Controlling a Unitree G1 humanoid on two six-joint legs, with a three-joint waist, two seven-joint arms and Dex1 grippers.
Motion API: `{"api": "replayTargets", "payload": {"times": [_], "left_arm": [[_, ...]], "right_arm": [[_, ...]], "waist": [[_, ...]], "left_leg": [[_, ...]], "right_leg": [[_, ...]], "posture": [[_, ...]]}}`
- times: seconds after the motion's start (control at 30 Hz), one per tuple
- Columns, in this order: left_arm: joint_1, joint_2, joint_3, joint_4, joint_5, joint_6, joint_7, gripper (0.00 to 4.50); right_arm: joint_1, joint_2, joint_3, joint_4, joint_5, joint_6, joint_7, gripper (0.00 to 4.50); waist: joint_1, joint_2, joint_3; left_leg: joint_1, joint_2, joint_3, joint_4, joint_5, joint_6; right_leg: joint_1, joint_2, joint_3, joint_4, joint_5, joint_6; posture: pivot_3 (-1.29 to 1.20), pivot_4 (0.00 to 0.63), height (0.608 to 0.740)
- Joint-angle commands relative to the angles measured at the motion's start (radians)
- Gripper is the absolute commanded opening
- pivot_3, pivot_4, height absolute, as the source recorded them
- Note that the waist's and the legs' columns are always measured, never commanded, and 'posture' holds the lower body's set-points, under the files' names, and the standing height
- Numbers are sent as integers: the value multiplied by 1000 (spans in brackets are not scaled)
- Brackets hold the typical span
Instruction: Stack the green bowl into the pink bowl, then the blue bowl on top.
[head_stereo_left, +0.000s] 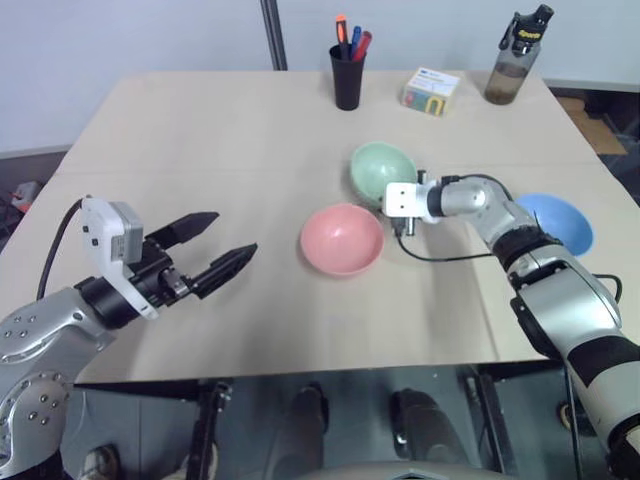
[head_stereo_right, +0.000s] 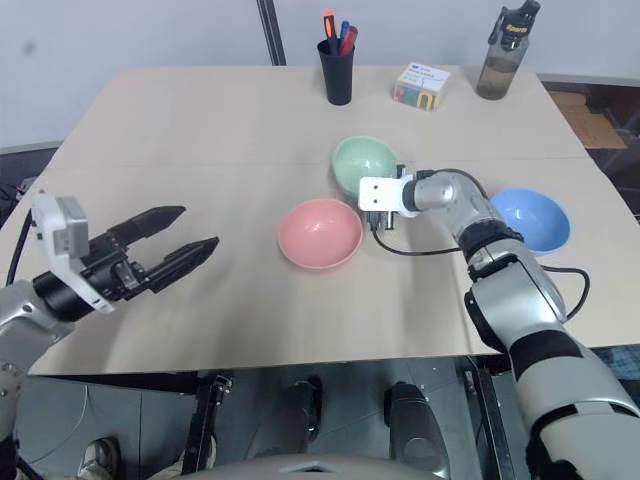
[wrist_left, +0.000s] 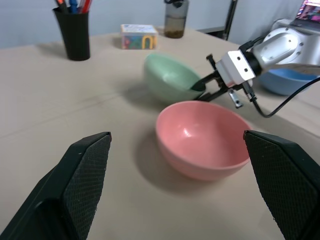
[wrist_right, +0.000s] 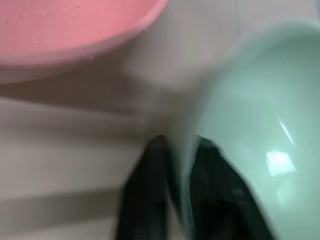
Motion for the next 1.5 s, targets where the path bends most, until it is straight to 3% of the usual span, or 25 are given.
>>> {"api": "replayTargets", "payload": {"times": [0.03,0.2,0.33,0.4,0.5,0.63,0.83,0.93,1.2,1.4,1.5], "left_arm": [[29,4,47,-40,12,-39,9,4500],[42,0,43,-66,-8,-53,24,4500],[22,-11,-19,-68,37,-85,40,4500],[12,-10,-39,-56,41,-92,37,4500],[-12,0,-48,-22,26,-100,10,4500],[-31,31,-56,10,29,-107,-48,4500],[-54,67,-45,49,15,-103,-104,4500],[-63,72,-46,56,14,-102,-109,4500],[-78,65,-70,76,17,-105,-128,4500],[-135,64,-127,88,10,-113,-156,4500],[-191,67,-172,95,0,-134,-209,4500]], "right_arm": [[-54,4,-25,3,9,-31,24,145],[-52,6,-67,-17,62,-25,124,145],[-48,-20,-155,-148,214,63,328,145],[-18,-25,-197,-287,317,150,430,145],[120,-53,-198,-681,470,383,576,145],[264,-92,-152,-1038,529,616,608,145],[350,-112,-98,-1192,504,763,573,145],[358,-129,-82,-1179,465,757,546,909],[387,-150,-155,-1269,499,841,450,4309],[449,-224,-327,-1344,545,976,309,4440],[511,-273,-447,-1304,517,1019,167,4440]], "waist": [[0,0,0],[1,0,0],[1,0,0],[1,3,2],[2,3,1],[6,3,1],[3,3,1],[4,3,1],[5,3,1],[11,2,1],[21,1,1]], "left_leg": [[0,0,0,0,0,0],[0,0,0,0,0,0],[0,0,0,0,0,0],[0,0,0,0,0,0],[0,0,-1,-1,0,0],[-1,0,-2,-1,0,0],[0,0,-2,-1,0,0],[0,0,-2,-1,0,0],[0,0,-2,-1,0,0],[-1,0,-2,0,0,0],[-1,0,-2,0,0,0]], "right_leg": [[0,0,0,0,0,0],[0,0,0,0,0,0],[0,0,0,0,0,0],[0,0,0,0,0,0],[0,0,0,0,1,1],[0,0,-2,1,0,1],[0,0,-2,1,-2,-2],[0,0,-2,1,-2,-2],[0,0,-2,0,-2,-2],[0,0,-2,0,-2,-2],[0,-1,-2,-1,-2,-3]], "posture": [[0,150,740],[0,150,740],[0,150,740],[0,150,740],[0,150,740],[0,150,740],[0,150,740],[0,150,740],[0,150,740],[0,150,740],[0,150,740]]}}
